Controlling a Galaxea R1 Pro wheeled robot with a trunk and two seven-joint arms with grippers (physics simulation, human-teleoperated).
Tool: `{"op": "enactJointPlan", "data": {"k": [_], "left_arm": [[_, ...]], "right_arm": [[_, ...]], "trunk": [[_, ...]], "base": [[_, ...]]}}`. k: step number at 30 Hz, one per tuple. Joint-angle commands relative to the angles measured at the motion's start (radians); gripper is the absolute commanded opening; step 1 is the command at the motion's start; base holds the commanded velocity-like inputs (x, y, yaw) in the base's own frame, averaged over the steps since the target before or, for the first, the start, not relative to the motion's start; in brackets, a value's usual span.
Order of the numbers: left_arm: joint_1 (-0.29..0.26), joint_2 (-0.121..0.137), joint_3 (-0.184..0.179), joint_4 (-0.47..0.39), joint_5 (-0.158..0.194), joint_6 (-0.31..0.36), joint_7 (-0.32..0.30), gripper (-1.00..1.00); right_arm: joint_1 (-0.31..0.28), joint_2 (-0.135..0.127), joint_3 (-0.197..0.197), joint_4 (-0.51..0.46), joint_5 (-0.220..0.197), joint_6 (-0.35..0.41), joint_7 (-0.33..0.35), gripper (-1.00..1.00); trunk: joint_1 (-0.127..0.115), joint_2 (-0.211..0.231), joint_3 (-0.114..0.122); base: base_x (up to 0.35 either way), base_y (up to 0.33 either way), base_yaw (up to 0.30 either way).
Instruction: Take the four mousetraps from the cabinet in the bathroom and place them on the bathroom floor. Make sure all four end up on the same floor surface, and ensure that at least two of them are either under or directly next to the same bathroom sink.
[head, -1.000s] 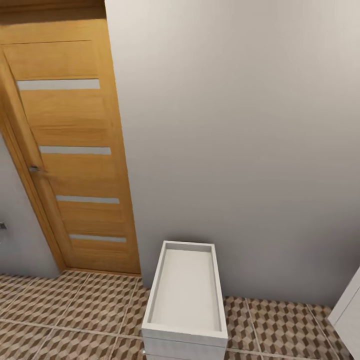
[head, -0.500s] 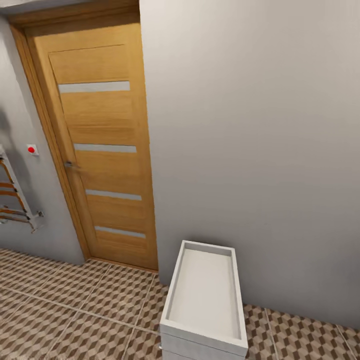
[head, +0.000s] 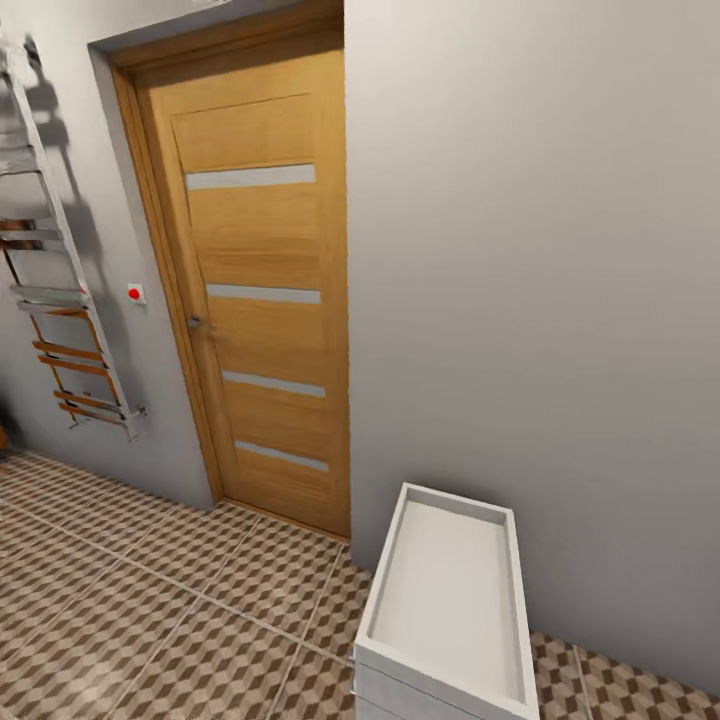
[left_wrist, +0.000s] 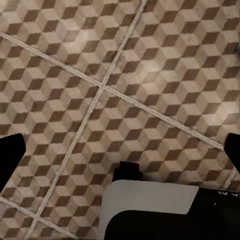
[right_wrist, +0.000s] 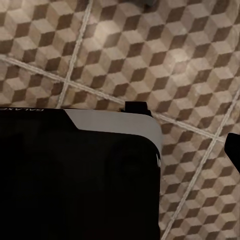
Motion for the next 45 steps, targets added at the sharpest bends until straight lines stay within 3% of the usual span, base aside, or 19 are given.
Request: {"op": "enactJointPlan", "data": {"k": [1, 45], "left_arm": [[-0.001, 0.0, 0.007, 0.002, -0.011, -0.004, 0.004, 1.0], [-0.001, 0.0, 0.008, 0.002, -0.011, -0.004, 0.004, 1.0]], "right_arm": [[-0.001, 0.0, 0.001, 0.003, 0.0, -0.006, 0.002, 1.0], [-0.001, 0.001, 0.001, 0.003, 0.001, -0.006, -0.007, 1.0]], "trunk": [[0.0, -0.001, -0.001], [0.0, -0.001, -0.001]], "base": [[0.0, 0.0, 0.278], [0.0, 0.0, 0.278]]}}
